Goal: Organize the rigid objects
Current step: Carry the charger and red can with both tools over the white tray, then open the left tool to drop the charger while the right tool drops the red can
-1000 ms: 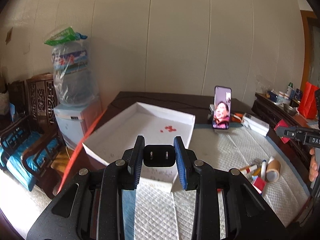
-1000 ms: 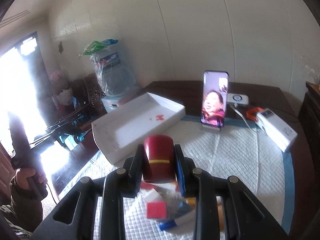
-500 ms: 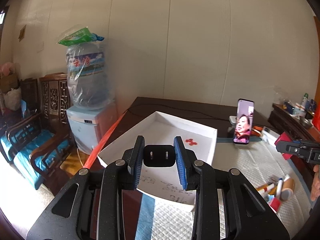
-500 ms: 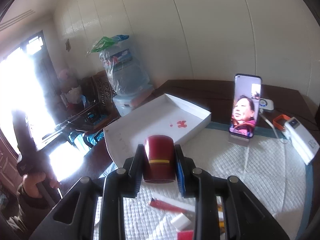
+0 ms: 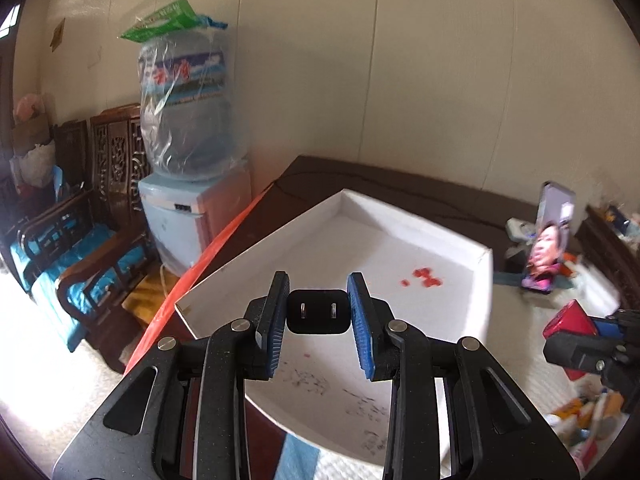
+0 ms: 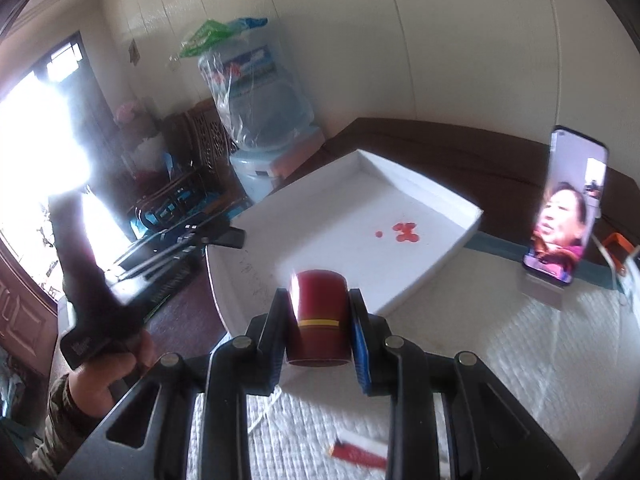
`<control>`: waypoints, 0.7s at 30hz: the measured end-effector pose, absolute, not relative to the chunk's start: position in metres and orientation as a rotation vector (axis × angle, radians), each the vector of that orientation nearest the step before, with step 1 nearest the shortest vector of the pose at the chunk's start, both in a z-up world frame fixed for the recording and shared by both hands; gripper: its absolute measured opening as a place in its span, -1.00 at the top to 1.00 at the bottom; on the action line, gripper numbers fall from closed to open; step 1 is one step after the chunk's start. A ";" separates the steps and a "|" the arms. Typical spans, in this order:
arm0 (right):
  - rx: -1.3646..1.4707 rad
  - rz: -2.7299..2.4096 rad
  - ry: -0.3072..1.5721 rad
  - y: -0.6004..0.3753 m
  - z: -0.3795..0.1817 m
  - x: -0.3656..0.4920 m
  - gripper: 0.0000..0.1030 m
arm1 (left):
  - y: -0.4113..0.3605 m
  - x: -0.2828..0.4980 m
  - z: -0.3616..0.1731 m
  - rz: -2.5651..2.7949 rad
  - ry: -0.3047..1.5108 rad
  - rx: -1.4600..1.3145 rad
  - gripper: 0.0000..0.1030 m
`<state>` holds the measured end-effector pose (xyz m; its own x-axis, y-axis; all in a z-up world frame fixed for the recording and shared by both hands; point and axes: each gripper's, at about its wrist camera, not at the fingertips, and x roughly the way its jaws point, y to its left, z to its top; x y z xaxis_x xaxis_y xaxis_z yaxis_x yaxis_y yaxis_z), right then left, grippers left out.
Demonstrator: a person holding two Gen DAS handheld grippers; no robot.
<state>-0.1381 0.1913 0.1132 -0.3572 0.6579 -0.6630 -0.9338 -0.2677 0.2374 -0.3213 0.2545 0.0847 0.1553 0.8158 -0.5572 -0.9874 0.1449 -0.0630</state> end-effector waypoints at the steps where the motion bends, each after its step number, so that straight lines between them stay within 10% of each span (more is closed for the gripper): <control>1: -0.541 1.821 0.754 0.199 0.109 -0.142 0.46 | 0.262 -0.320 0.080 1.365 0.456 -0.484 0.42; 21: -0.595 1.704 0.844 0.258 0.054 -0.166 0.46 | 0.322 -0.308 0.036 1.349 0.602 -0.650 0.42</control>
<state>-0.1665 0.2580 0.0543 -0.2837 0.6020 -0.7464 -0.9585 -0.1565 0.2381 -0.3080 0.3217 0.0365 0.1259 0.6783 -0.7239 -0.9918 0.1022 -0.0767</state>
